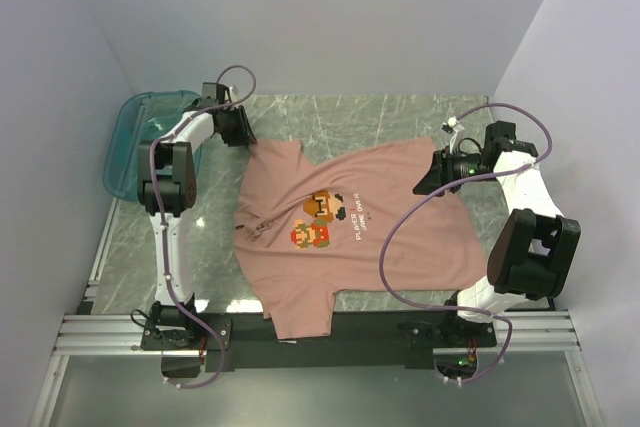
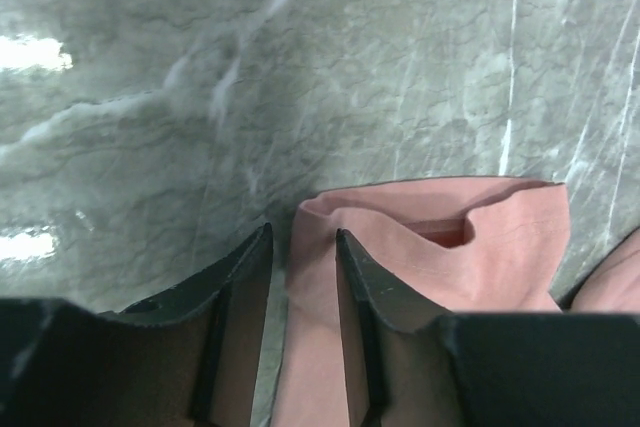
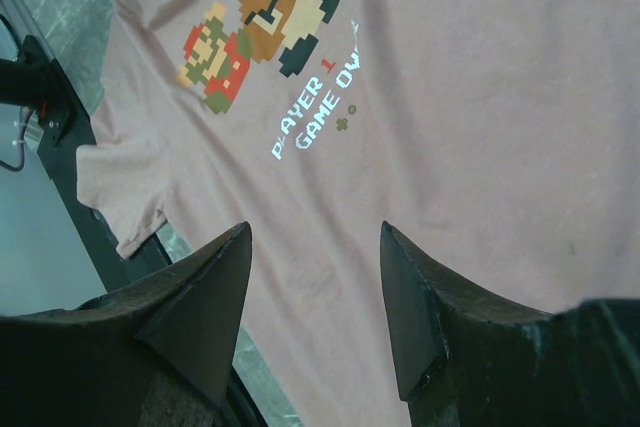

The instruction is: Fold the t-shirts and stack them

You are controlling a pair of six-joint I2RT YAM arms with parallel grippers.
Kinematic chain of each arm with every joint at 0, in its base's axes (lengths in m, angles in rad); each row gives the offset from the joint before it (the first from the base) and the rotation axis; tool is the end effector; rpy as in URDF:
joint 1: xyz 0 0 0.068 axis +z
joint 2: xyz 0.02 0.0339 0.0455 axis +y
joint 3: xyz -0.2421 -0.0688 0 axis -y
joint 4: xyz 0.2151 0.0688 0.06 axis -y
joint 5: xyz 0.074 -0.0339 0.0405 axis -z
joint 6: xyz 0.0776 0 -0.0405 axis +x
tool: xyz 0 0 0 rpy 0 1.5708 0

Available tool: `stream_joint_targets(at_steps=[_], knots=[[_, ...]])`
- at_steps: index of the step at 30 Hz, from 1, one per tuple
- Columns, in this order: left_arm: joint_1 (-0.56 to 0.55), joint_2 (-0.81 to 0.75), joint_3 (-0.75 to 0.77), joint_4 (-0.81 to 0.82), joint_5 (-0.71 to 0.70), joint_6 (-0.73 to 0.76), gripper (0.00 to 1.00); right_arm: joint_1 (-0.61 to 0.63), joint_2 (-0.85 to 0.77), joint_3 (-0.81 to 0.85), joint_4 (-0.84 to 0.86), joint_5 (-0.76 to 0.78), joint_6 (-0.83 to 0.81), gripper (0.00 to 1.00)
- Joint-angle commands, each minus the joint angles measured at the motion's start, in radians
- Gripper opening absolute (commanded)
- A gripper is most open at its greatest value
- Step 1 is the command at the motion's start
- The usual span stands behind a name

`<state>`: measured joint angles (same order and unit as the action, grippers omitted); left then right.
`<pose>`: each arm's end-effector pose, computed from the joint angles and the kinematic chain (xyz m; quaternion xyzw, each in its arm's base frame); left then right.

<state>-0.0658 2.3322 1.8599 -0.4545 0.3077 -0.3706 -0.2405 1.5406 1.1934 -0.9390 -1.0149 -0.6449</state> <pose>0.4921 -0.0560 0.1260 -0.0944 0.9339 -0.2096 0.2738 0.2756 0.0003 0.2284 -0.2413 0.8337 0.3816 0.3181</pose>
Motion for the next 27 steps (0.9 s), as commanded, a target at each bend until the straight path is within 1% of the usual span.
stream_joint_targets(at_steps=[1, 4, 5, 6, 8, 9, 10, 12, 13, 14, 15, 16, 17, 18, 21, 22, 23, 24, 26, 27], knots=[[-0.003, 0.03, 0.038, -0.026, 0.056, 0.024, 0.37, -0.006, -0.005, 0.046, -0.003, -0.014, -0.007, 0.61], [-0.003, 0.03, 0.048, -0.023, 0.053, 0.024, 0.21, -0.006, -0.002, 0.043, 0.002, -0.005, -0.004, 0.61], [-0.002, 0.029, 0.051, -0.023, 0.05, 0.022, 0.04, -0.006, 0.0, 0.041, 0.005, -0.002, 0.001, 0.61], [-0.002, 0.023, 0.058, -0.021, 0.045, 0.022, 0.0, -0.006, 0.0, 0.04, 0.009, 0.004, 0.004, 0.61], [0.0, -0.022, 0.041, 0.005, 0.036, 0.01, 0.0, -0.005, 0.006, 0.038, 0.037, 0.033, 0.036, 0.61], [0.001, -0.048, 0.004, 0.025, 0.034, 0.007, 0.0, -0.006, 0.007, 0.04, 0.057, 0.053, 0.062, 0.61], [0.003, -0.109, -0.017, 0.072, 0.033, 0.004, 0.0, 0.0, 0.009, 0.043, 0.121, 0.126, 0.094, 0.61], [0.006, -0.177, -0.083, 0.118, 0.04, -0.01, 0.0, 0.006, 0.022, 0.067, 0.196, 0.237, 0.203, 0.61], [0.006, -0.236, -0.106, 0.138, 0.047, -0.016, 0.0, 0.009, 0.033, 0.081, 0.276, 0.293, 0.243, 0.61], [0.006, -0.263, -0.129, 0.178, 0.057, -0.021, 0.0, 0.009, 0.077, 0.127, 0.308, 0.406, 0.31, 0.61], [0.006, -0.286, -0.18, 0.2, 0.07, -0.039, 0.0, 0.009, 0.11, 0.161, 0.327, 0.448, 0.335, 0.61], [0.006, -0.319, -0.201, 0.22, 0.1, -0.047, 0.0, 0.009, 0.148, 0.202, 0.33, 0.482, 0.349, 0.61], [0.006, -0.33, -0.221, 0.247, 0.111, -0.053, 0.0, 0.009, 0.229, 0.291, 0.328, 0.516, 0.376, 0.61], [0.006, -0.333, -0.244, 0.254, 0.125, -0.062, 0.0, 0.009, 0.269, 0.335, 0.325, 0.554, 0.389, 0.61], [0.006, -0.33, -0.272, 0.263, 0.156, -0.073, 0.0, 0.01, 0.429, 0.506, 0.299, 0.567, 0.419, 0.61], [0.006, -0.329, -0.277, 0.267, 0.159, -0.074, 0.0, 0.013, 0.472, 0.558, 0.258, 0.57, 0.424, 0.59], [0.006, -0.327, -0.281, 0.266, 0.163, -0.077, 0.0, 0.017, 0.557, 0.656, 0.232, 0.578, 0.43, 0.59], [0.006, -0.326, -0.28, 0.263, 0.165, -0.079, 0.0, 0.021, 0.599, 0.705, 0.195, 0.593, 0.436, 0.56], [0.006, -0.324, -0.269, 0.255, 0.168, -0.08, 0.0, 0.024, 0.698, 0.823, 0.166, 0.601, 0.445, 0.56], [0.006, -0.324, -0.263, 0.251, 0.171, -0.08, 0.0, 0.027, 0.725, 0.856, 0.157, 0.602, 0.447, 0.55]])
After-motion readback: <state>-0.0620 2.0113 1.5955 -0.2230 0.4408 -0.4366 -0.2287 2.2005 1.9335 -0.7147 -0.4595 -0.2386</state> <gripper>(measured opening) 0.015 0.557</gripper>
